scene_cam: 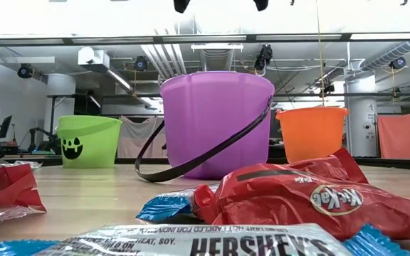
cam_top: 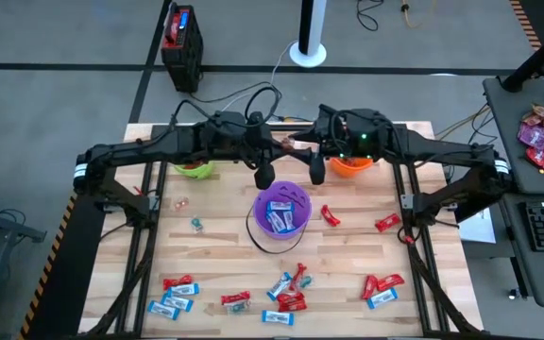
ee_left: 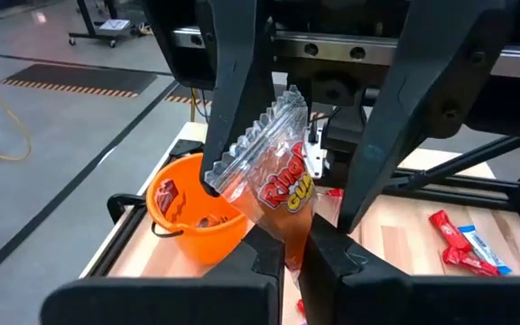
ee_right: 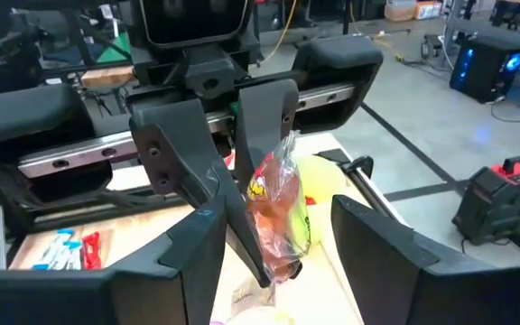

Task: Sort candy by brand, put in halloween buckets
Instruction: Put the orange gummy into the orange bucket

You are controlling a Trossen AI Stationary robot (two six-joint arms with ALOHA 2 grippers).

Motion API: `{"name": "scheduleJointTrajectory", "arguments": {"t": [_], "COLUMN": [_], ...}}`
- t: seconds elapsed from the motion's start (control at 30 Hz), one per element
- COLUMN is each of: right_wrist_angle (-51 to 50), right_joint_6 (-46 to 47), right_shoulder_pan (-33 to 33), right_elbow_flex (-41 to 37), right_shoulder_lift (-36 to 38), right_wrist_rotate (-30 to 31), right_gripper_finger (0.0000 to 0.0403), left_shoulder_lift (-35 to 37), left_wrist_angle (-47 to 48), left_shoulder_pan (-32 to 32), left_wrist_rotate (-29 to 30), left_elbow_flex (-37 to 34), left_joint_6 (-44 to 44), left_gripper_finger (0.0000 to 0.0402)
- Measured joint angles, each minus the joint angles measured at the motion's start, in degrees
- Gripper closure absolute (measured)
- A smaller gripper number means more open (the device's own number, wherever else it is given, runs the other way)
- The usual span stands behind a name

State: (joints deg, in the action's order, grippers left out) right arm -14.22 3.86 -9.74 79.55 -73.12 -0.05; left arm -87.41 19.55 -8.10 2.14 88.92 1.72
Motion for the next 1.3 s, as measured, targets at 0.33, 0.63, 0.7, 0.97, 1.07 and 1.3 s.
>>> {"name": "scheduleJointTrajectory", "arguments": {"t": [0.33,0.63,0.7,0.97,1.07,1.3], "right_wrist_angle": [-0.10,-0.37,-1.68,-19.50,-37.42,-56.90], "right_joint_6": [-0.77,-1.55,-1.20,4.55,13.88,23.05], "right_shoulder_pan": [0.00,-0.28,-0.92,-7.56,-13.24,-22.05], "right_elbow_flex": [-0.09,-0.11,-0.13,-0.14,-0.15,-1.95], "right_shoulder_lift": [0.66,0.53,0.95,0.99,-1.28,-7.94], "right_wrist_rotate": [-0.44,-2.41,-2.51,6.51,13.89,16.55], "right_gripper_finger": [0.0278,0.0389,0.0392,0.0394,0.0394,0.0364], "left_shoulder_lift": [-0.25,-0.25,-0.22,0.05,0.10,0.23], "left_wrist_angle": [1.06,1.62,2.76,12.34,22.77,47.79], "left_shoulder_pan": [0.27,0.44,0.44,0.28,0.01,-0.02], "left_wrist_rotate": [-0.21,-0.01,0.08,6.75,7.76,7.81], "left_elbow_flex": [0.20,0.24,0.28,0.36,1.51,2.89], "left_joint_6": [-0.74,1.05,2.71,11.82,17.26,33.39], "left_gripper_finger": [0.0401,0.0392,0.0372,0.0267,0.0240,0.0231]}}
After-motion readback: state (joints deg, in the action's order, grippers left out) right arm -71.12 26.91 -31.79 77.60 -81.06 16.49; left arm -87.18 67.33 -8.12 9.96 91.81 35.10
